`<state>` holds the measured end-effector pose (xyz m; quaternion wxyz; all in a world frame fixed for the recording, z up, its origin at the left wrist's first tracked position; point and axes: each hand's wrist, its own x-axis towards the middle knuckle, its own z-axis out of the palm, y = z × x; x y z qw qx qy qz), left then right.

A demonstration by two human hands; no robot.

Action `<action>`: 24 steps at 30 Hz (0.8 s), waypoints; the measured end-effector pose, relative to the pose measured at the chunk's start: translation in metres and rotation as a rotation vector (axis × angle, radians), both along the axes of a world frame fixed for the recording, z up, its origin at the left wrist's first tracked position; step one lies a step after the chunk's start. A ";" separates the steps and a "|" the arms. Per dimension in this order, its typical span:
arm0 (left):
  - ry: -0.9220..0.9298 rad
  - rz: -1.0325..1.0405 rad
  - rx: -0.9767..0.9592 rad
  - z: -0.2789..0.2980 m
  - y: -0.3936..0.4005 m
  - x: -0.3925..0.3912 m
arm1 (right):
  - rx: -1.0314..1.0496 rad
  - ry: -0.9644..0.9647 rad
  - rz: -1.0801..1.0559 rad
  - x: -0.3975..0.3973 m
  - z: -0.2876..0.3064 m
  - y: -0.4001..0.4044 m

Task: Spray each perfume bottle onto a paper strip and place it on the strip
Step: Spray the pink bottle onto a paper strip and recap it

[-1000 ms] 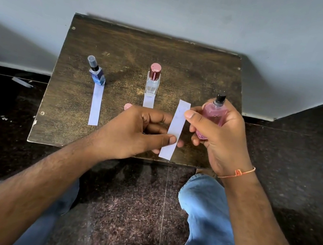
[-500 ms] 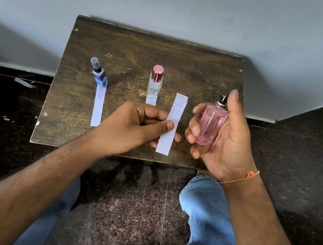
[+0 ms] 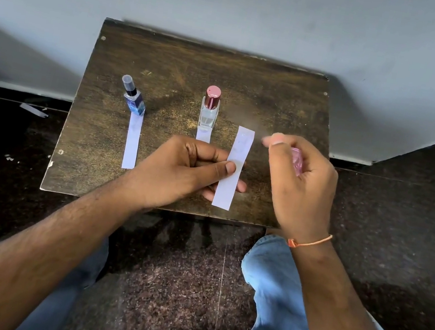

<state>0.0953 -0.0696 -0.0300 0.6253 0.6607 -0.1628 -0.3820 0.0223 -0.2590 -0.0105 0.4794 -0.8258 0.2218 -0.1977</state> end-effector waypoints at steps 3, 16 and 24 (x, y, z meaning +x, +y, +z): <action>0.005 -0.001 0.002 0.000 -0.001 -0.001 | -0.053 -0.020 -0.007 0.000 -0.001 -0.001; -0.023 -0.011 -0.002 -0.001 0.001 0.000 | -0.066 -0.010 0.117 -0.002 -0.001 -0.001; -0.036 -0.017 -0.007 0.000 0.002 0.000 | -0.056 -0.021 0.129 -0.002 -0.001 0.000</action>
